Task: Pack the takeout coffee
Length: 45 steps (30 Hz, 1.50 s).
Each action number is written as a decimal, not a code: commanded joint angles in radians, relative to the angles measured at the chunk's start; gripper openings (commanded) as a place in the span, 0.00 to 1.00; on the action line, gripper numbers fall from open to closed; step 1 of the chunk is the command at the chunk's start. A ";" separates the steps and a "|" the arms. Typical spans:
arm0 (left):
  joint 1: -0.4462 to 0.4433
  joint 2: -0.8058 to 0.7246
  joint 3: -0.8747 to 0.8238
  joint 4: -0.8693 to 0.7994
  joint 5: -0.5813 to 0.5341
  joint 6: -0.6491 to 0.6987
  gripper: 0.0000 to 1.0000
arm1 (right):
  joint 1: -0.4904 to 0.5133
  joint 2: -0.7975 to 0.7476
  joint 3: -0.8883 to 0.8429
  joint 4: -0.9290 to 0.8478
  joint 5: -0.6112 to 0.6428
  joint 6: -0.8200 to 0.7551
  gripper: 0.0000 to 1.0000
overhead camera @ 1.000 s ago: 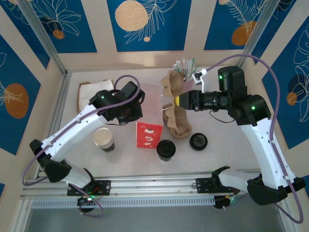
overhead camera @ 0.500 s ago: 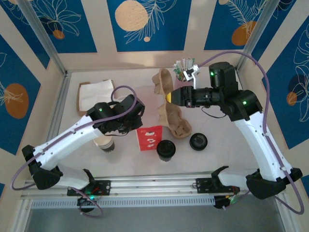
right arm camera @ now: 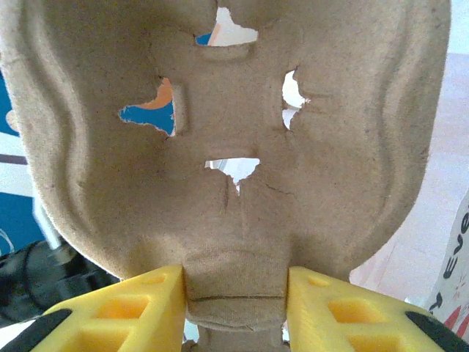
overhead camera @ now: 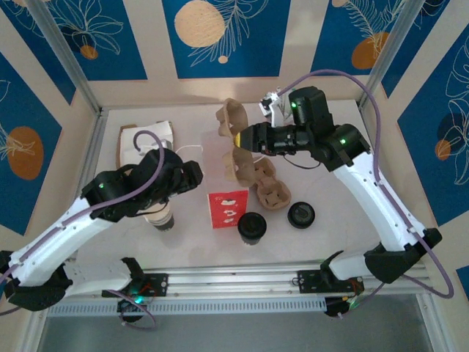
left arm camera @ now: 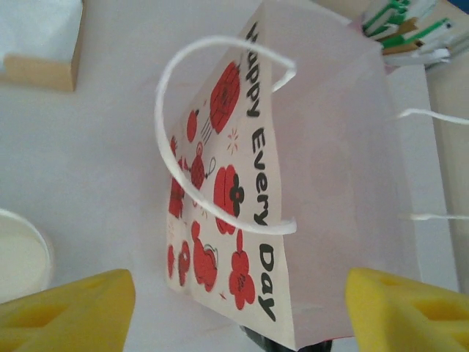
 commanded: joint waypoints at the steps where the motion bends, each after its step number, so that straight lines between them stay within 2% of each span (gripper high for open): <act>1: 0.064 -0.018 -0.004 0.050 -0.008 0.172 0.79 | 0.026 0.031 0.044 0.001 0.067 0.001 0.39; 9: 0.284 -0.026 -0.052 0.153 0.230 0.274 0.80 | 0.064 0.111 0.075 0.000 0.105 0.006 0.39; 18: 0.389 -0.005 -0.094 0.224 0.344 0.299 0.79 | 0.066 0.202 0.148 -0.101 0.116 0.032 0.39; 27: 0.448 0.012 -0.125 0.290 0.370 0.339 0.79 | 0.057 0.265 0.209 -0.224 0.112 0.067 0.39; 45: 0.473 0.076 -0.168 0.379 0.446 0.348 0.77 | 0.058 0.327 0.262 -0.328 0.117 0.112 0.39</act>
